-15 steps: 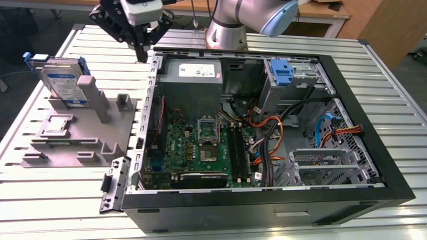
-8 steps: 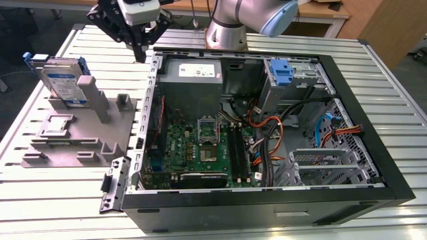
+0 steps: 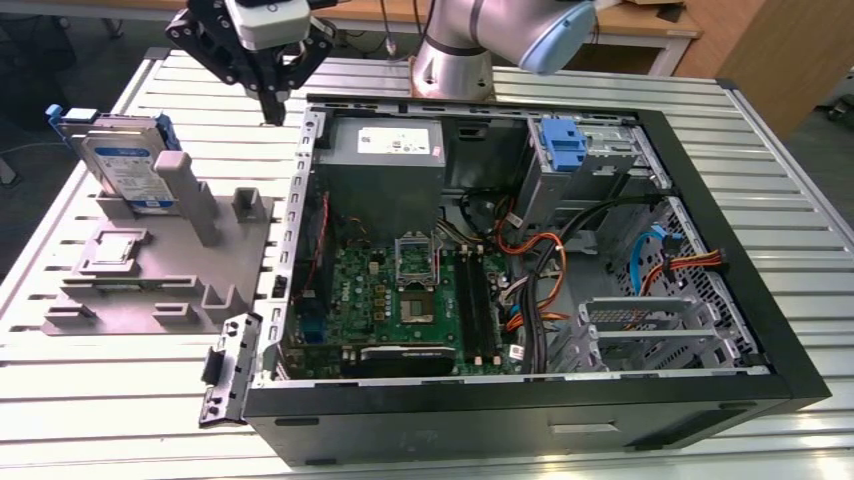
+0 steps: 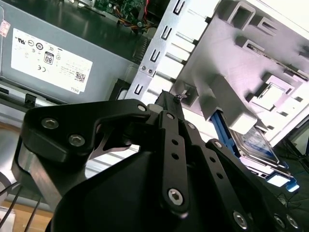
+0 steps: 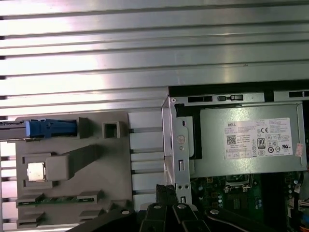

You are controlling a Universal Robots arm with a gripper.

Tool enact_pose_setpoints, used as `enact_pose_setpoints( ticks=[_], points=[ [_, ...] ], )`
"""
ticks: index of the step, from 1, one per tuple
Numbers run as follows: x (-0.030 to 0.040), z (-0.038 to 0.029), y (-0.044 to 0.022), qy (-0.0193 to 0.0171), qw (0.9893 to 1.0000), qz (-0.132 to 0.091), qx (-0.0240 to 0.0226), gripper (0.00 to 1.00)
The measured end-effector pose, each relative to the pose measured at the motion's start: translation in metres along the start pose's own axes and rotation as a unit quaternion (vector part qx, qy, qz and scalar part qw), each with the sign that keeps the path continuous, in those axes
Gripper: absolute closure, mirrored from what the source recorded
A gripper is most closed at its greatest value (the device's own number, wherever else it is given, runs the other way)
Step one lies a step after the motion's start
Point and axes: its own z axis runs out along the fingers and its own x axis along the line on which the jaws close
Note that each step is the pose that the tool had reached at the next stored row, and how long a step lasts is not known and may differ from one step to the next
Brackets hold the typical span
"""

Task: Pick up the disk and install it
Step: 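Reach for the disk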

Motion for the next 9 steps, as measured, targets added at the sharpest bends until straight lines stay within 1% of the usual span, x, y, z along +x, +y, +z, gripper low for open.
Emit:
enact_pose_setpoints(
  ticks=[3, 5, 9],
  points=[
    [0.003, 0.0003, 0.004, 0.0, 1.0, 0.0, -0.0002, 0.9],
    [0.0065, 0.0005, 0.006, 0.0, 1.0, 0.0, -0.0006, 0.9],
    [0.0198, 0.0009, 0.0071, 0.0002, 1.0, 0.0, -0.0015, 0.9]
  ],
)
